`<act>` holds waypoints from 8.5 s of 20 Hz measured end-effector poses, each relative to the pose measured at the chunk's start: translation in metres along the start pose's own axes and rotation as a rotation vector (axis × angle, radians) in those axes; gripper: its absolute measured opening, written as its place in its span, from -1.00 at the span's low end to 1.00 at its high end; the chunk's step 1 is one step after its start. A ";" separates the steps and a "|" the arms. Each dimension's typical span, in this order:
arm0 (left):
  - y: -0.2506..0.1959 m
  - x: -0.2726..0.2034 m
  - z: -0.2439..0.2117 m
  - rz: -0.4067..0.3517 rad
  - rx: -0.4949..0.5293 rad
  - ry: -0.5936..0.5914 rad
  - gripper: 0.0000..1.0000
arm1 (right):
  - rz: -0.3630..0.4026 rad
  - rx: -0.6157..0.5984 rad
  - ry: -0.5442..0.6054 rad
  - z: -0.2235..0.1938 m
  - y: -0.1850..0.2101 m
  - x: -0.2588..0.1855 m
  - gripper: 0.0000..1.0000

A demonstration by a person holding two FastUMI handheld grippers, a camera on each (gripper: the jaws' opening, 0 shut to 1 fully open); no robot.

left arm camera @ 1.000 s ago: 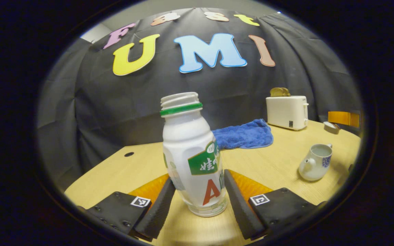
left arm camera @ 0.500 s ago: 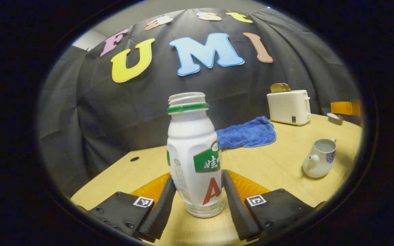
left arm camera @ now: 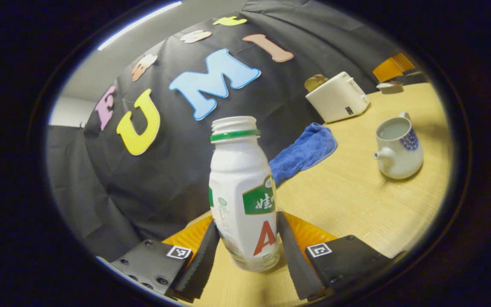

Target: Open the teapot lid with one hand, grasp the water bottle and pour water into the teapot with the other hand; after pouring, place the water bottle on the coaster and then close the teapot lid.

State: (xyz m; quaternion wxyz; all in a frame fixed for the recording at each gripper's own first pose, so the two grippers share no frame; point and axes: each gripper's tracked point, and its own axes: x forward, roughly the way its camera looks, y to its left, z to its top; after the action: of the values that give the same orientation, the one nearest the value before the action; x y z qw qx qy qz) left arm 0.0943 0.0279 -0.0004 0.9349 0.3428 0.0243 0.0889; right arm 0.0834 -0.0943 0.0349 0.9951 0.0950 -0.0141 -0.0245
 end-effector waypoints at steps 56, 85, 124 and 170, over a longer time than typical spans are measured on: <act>-0.055 -0.027 0.079 -0.052 1.076 -0.385 0.67 | -0.056 0.125 -0.033 0.014 -0.036 0.000 -0.99; -0.047 -0.021 0.090 -0.025 1.210 -0.414 0.66 | -0.048 0.128 -0.026 0.011 -0.035 0.000 -0.99; -0.063 -0.022 0.083 -0.143 1.053 -0.417 0.41 | -0.015 0.138 -0.019 0.011 -0.028 0.000 -0.99; 0.045 0.004 0.039 -0.251 -0.647 -0.204 0.42 | 0.404 -0.132 0.174 -0.058 0.092 -0.012 -0.98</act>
State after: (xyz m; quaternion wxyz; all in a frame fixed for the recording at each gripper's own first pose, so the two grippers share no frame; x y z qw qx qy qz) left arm 0.0955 0.0375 0.0587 0.9962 0.0306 -0.0563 -0.0583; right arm 0.0771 0.0072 -0.0045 0.9813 0.0267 0.0546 0.1829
